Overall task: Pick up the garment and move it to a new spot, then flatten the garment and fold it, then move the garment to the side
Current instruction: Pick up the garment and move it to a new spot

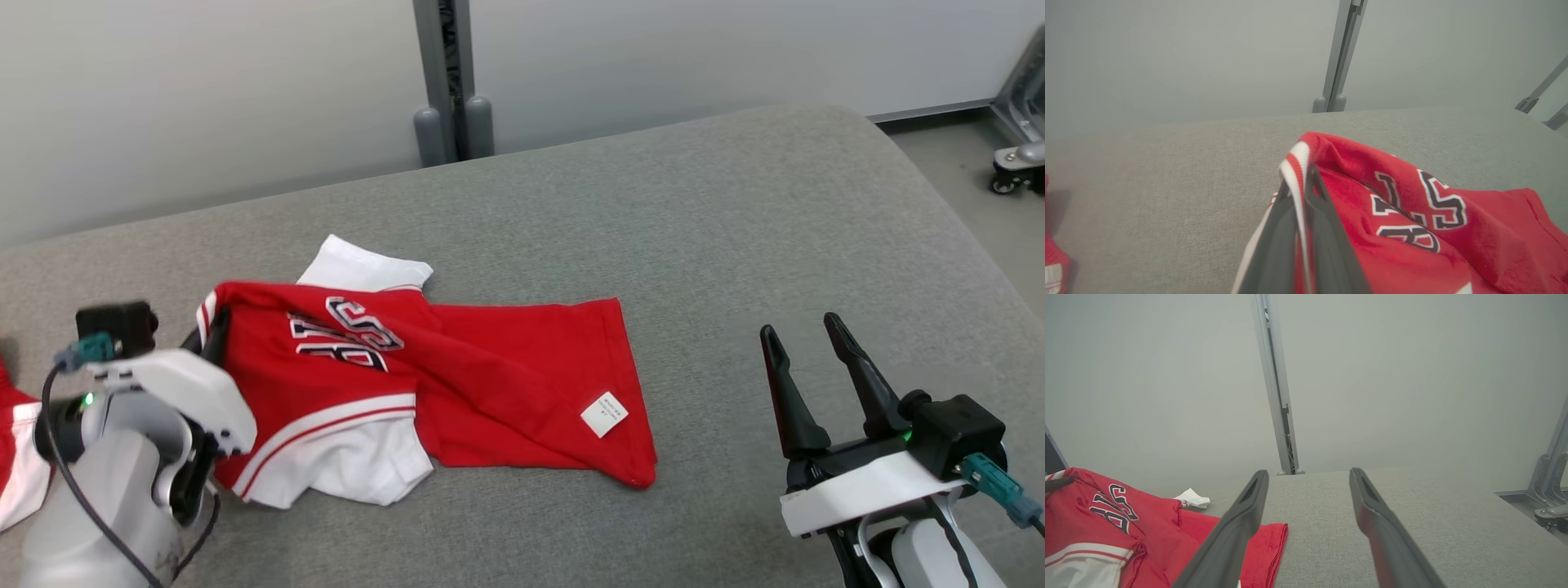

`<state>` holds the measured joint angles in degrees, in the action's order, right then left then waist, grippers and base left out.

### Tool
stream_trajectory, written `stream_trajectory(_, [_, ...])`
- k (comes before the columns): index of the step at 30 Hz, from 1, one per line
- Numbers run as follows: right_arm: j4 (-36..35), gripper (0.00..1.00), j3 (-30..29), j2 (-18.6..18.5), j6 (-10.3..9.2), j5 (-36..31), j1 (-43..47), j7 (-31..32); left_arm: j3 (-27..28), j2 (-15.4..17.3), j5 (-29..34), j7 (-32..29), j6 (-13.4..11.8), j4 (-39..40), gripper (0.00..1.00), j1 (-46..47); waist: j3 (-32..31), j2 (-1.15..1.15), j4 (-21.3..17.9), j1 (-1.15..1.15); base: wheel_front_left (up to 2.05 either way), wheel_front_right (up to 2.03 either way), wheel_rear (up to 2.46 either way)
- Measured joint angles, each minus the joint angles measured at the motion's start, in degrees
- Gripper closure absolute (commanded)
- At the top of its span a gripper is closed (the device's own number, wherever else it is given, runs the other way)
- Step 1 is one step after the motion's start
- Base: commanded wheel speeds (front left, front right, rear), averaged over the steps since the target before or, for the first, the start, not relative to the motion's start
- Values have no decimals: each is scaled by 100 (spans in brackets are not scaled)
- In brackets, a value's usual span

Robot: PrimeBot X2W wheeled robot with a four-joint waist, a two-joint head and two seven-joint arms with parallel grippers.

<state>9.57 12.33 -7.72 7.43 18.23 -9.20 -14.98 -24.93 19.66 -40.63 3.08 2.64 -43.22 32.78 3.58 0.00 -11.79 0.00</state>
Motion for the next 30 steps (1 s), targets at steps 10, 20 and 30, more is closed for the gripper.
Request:
stream_trajectory(10, [47, 0, 126, -132, 0, 32, -93, -1, 170, -288, -188, 846, 189, -1514, 87, -129, 26, 0, 334, 0, 0, 0, 0])
stream_trajectory(20, [83, 0, 166, -176, 0, 47, -106, 0, 143, -526, -231, 1123, 391, -1995, 0, 99, -28, 0, 498, 0, 0, 0, 0])
stream_trajectory(30, [57, 0, 127, -322, 0, 89, -104, 0, 530, -208, 41, 1191, 368, -895, 0, 97, -75, 0, 542, 0, 0, 0, 0])
